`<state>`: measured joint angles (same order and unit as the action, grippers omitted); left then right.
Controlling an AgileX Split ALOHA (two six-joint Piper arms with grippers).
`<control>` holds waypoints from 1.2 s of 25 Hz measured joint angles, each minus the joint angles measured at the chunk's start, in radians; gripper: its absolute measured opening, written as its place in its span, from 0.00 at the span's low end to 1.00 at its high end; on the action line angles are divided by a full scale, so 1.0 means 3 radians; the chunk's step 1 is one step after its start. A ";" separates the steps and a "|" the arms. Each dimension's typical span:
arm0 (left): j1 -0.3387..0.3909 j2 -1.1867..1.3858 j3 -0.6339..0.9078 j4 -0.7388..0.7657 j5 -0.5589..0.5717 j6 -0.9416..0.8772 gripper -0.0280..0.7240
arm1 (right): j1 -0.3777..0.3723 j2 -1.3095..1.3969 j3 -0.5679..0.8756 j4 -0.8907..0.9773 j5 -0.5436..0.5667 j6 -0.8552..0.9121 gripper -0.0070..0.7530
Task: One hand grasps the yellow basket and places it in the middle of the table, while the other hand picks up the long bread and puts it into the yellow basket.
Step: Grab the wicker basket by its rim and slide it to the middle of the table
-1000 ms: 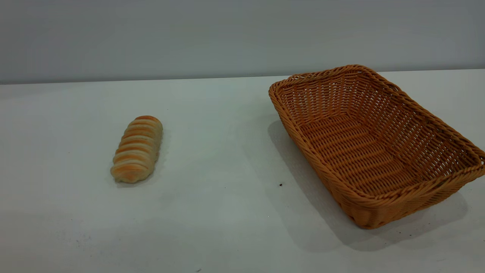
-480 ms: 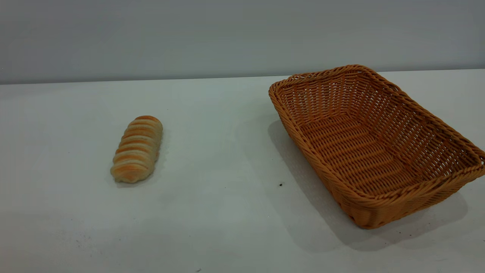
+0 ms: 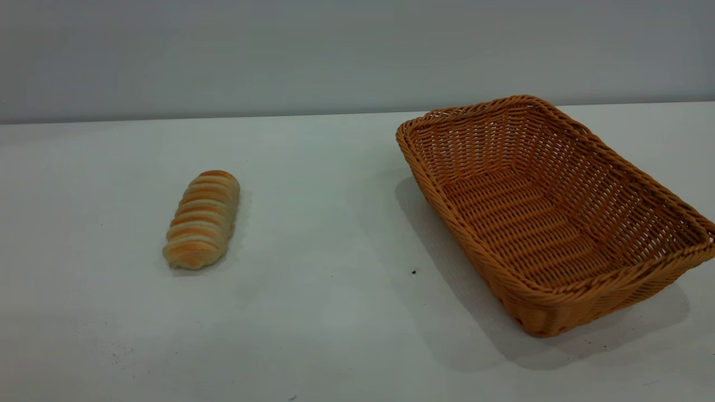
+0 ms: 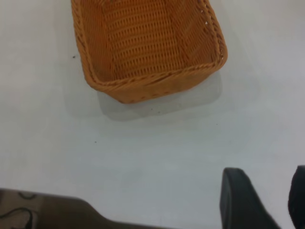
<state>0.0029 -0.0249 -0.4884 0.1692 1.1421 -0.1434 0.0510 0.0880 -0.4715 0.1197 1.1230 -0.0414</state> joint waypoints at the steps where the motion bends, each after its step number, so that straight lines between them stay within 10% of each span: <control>1: 0.0000 0.0000 0.0000 0.0000 0.0000 0.0000 0.52 | 0.0000 0.0000 0.0000 0.0000 0.0000 0.0000 0.32; 30: -0.0396 0.0047 -0.0037 -0.0032 -0.0419 0.0071 0.52 | 0.0402 0.0000 0.0000 0.0051 -0.0018 0.0000 0.32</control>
<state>-0.1160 -0.0109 -0.4994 0.1597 1.0164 -0.1221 0.1715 0.0880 -0.4715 0.1350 1.1176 -0.0414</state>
